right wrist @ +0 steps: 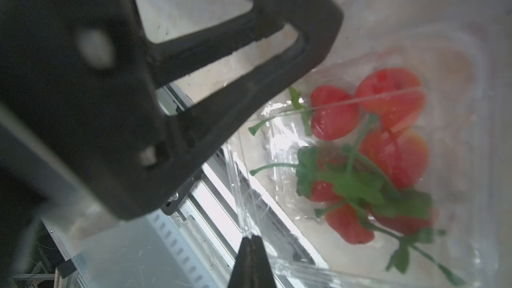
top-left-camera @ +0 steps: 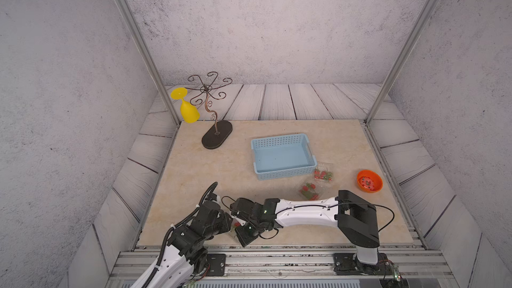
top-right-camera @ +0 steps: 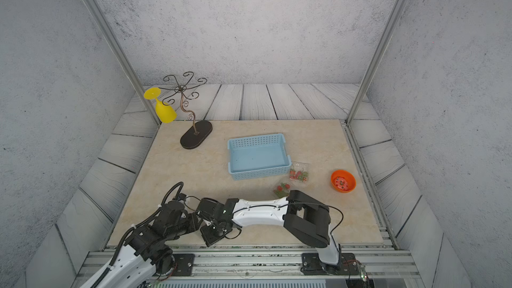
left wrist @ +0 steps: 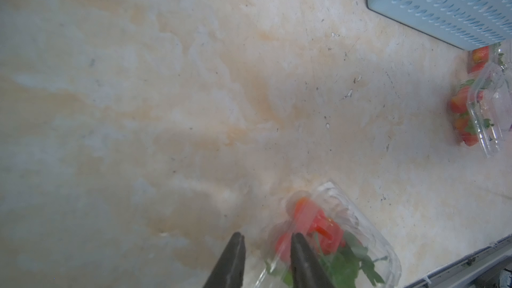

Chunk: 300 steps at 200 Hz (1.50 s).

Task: Pack strawberries into containers
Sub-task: Close the packing box at the center of the board, then reset both arms

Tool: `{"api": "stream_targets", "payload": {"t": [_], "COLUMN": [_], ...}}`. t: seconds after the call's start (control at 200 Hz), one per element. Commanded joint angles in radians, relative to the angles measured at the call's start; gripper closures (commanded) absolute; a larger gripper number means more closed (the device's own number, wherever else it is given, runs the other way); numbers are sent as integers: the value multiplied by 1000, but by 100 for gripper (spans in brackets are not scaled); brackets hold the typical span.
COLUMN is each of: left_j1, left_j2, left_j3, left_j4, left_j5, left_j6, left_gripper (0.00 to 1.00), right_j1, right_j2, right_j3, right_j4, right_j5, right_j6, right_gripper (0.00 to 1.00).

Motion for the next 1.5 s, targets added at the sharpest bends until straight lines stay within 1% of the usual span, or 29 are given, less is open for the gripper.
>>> {"api": "stream_targets", "payload": {"t": [0.0, 0.255, 0.45, 0.52, 0.631, 0.781, 0.896, 0.956, 1.026, 1.061, 1.121, 1.176, 1.211, 1.216, 1.231, 1.236, 1.246, 1.261, 1.301, 1.336, 1.346, 1.416, 1.496], "left_j1": [-6, -6, -6, -6, -7, -6, -3, 1, 15, 26, 74, 159, 230, 241, 267, 279, 301, 329, 383, 412, 417, 436, 437], "left_j2": [-5, -2, -18, -23, -28, 10, 82, 126, 182, 210, 252, 286, 309, 312, 324, 328, 337, 351, 397, 443, 456, 535, 609], "left_j3": [-4, -3, 23, 41, 52, 93, 118, 126, 142, 151, 162, 166, 158, 155, 149, 148, 144, 140, 142, 153, 156, 197, 231], "left_j4": [-12, -9, -14, -6, 39, 108, 194, 267, 343, 376, 433, 500, 554, 566, 600, 611, 634, 663, 719, 756, 765, 777, 801], "left_j5": [-4, 0, -23, -49, -81, -144, -234, -263, -293, -324, -364, -348, -324, -319, -300, -292, -278, -263, -263, -288, -298, -395, -499], "left_j6": [1, 6, 21, 26, 21, 49, 100, 124, 151, 166, 190, 218, 209, 208, 205, 206, 206, 212, 224, 250, 254, 305, 398], "left_gripper": [67, 67, 67, 67, 67, 67, 67, 66, 66, 65, 61, 57, 54, 54, 48, 48, 43, 40, 32, 29, 28, 23, 19], "right_j1": [6, 4, -4, -15, -44, -140, -249, -324, -387, -422, -494, -573, -619, -626, -644, -649, -660, -677, -722, -756, -771, -839, -919], "right_j2": [37, 49, -19, -45, -88, -190, -261, -301, -344, -364, -405, -452, -484, -489, -501, -506, -516, -530, -565, -593, -603, -635, -629], "right_j3": [-35, -40, -15, -2, 5, -37, -62, -84, -96, -100, -126, -166, -193, -198, -213, -218, -226, -240, -279, -325, -342, -408, -495], "right_j4": [-36, -23, -88, -120, -149, -142, -165, -177, -194, -207, -207, -186, -169, -166, -157, -153, -146, -137, -98, -42, -17, 94, 280], "right_j5": [32, 27, 97, 127, 175, 257, 318, 331, 368, 405, 475, 514, 582, 595, 635, 650, 680, 720, 836, 934, 971, 1090, 1160], "right_j6": [19, 17, -12, -29, -43, -70, -123, -161, -201, -217, -228, -236, -236, -237, -235, -235, -232, -228, -227, -237, -243, -289, -436], "right_gripper": [100, 100, 100, 89, 76, 60, 55, 54, 52, 51, 49, 44, 40, 39, 36, 35, 32, 29, 16, 1, 1, 1, 1]}}
